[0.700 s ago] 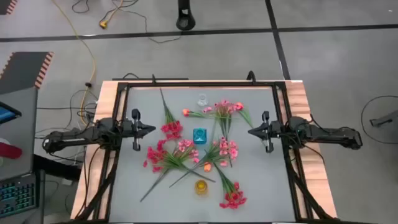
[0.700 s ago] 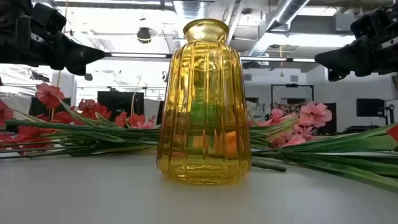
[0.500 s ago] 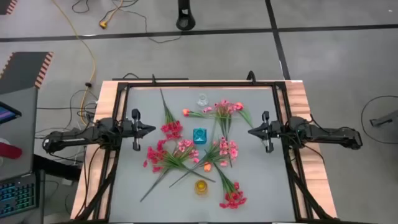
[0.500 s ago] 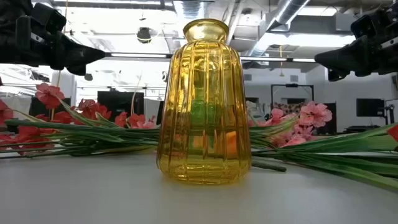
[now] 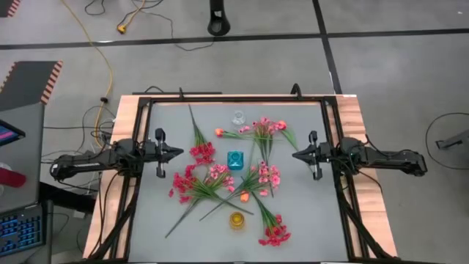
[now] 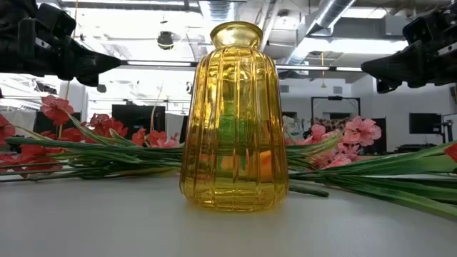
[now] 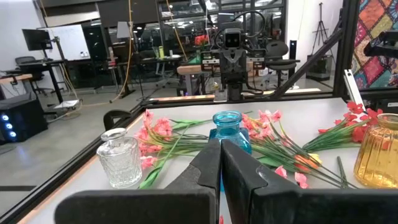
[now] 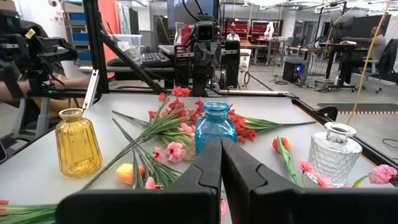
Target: Sort flowers into vase by color
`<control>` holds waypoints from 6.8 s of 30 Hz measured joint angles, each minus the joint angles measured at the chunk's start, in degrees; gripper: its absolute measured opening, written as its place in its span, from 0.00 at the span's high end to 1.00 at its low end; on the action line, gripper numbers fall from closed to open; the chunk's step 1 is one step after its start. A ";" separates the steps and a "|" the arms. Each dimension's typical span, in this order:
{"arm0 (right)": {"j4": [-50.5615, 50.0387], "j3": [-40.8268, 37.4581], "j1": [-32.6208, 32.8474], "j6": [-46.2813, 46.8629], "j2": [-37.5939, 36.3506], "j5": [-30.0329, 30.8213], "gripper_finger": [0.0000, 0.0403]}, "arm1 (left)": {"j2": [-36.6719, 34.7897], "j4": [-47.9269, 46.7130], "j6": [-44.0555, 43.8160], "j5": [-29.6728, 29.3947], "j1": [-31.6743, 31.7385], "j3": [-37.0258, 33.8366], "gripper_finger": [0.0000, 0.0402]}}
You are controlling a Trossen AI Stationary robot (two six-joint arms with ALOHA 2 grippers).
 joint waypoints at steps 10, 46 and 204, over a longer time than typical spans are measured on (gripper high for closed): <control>0.01 0.00 0.00 0.01 0.02 -0.01 0.91 | 0.02 0.00 0.00 0.01 -0.01 0.00 1.00; 0.00 -0.01 -0.01 0.01 0.00 -0.01 0.91 | 0.01 3.58 -1.94 -2.07 0.01 0.02 1.00; 1.14 0.01 0.01 6.48 0.02 -0.01 0.91 | 86.34 -16.27 -48.33 2.87 -26.88 52.89 1.00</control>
